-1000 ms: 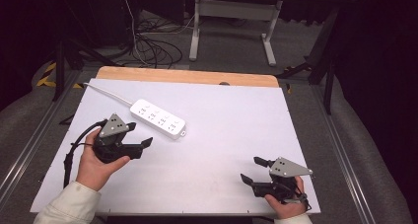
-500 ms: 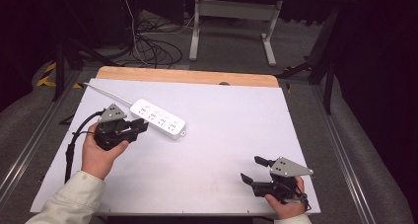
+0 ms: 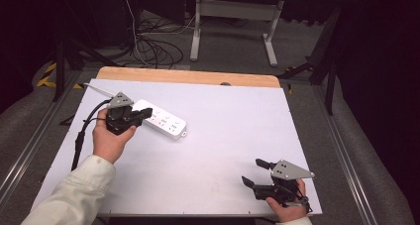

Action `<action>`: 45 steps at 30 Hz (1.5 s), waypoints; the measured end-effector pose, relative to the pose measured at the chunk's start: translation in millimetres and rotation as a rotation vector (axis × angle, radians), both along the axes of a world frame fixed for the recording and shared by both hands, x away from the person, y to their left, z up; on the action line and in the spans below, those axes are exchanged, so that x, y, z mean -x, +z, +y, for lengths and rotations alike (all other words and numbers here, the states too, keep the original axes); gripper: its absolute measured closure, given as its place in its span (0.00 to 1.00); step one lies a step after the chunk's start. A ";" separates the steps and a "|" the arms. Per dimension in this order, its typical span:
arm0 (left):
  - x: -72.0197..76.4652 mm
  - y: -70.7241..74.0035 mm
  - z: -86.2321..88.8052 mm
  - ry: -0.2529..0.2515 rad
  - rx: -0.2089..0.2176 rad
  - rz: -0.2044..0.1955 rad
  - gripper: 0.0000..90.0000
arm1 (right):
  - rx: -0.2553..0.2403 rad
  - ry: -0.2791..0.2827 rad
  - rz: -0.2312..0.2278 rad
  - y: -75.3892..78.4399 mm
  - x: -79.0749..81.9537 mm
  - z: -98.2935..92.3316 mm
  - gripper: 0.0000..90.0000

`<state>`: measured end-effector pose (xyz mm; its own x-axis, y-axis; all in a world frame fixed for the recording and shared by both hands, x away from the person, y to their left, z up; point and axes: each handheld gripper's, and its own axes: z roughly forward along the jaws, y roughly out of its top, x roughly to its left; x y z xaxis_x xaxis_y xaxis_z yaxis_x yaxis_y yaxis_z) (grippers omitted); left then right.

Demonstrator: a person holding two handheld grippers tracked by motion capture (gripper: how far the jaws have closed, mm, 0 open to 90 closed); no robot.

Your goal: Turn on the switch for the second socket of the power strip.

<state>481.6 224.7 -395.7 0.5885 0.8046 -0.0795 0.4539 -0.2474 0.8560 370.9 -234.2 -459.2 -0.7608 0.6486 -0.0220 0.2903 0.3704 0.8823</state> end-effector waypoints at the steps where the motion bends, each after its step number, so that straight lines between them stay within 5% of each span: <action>1: -2.0 0.3 -0.4 -0.001 -0.014 -0.007 1.00 | 0.000 -0.002 0.002 -0.1 0.0 -0.1 0.28; 9: -23.0 -5.6 -8.2 0.010 0.004 -0.032 1.00 | 0.002 0.003 0.000 -0.2 -0.1 0.2 0.28; 16: -40.3 -12.1 -17.3 0.023 -0.026 -0.011 1.00 | -0.002 0.008 0.001 -0.1 0.3 -0.4 0.28; 21: -50.3 -20.0 -18.1 0.064 0.005 0.008 1.00 | -0.002 0.014 -0.003 -0.1 0.3 -0.7 0.28; 45: -77.4 -56.6 -13.6 0.101 -0.077 0.060 1.00 | -0.006 0.019 0.002 -0.5 0.3 -1.4 0.28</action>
<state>559.0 211.1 -452.4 0.5000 0.8647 -0.0472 0.5293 -0.2620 0.8069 370.6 -235.6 -459.7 -0.7730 0.6342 -0.0167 0.2851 0.3708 0.8839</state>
